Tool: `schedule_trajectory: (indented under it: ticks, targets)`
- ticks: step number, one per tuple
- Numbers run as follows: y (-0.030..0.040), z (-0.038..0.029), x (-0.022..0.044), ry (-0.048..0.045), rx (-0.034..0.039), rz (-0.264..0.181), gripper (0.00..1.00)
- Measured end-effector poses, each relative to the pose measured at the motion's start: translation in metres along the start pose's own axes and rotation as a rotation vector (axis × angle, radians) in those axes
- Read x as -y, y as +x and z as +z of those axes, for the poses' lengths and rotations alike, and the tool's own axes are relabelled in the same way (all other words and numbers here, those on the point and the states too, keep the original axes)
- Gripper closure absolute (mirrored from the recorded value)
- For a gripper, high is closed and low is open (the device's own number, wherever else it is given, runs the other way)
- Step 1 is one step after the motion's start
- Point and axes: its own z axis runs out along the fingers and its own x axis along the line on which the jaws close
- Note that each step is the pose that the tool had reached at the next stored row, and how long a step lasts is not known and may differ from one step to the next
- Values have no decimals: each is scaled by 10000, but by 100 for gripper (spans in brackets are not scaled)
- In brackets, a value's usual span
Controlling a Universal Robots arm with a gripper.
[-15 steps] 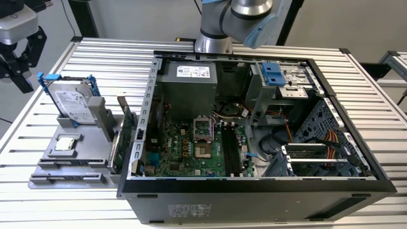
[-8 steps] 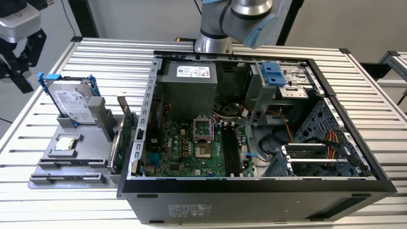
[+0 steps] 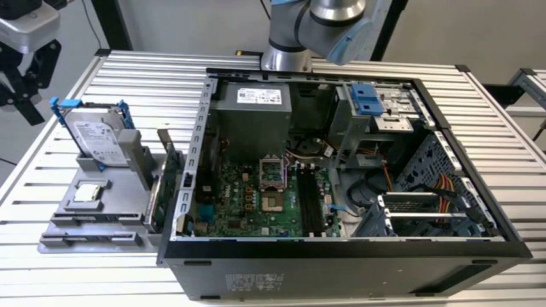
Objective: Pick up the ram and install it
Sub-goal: 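Pick up the ram and move it above insertion slot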
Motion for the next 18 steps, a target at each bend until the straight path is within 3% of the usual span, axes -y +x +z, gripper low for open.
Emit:
schedule_trajectory:
  ticks: [18]
  targets:
    - [0,0,0,-37,-161,-3108,100]
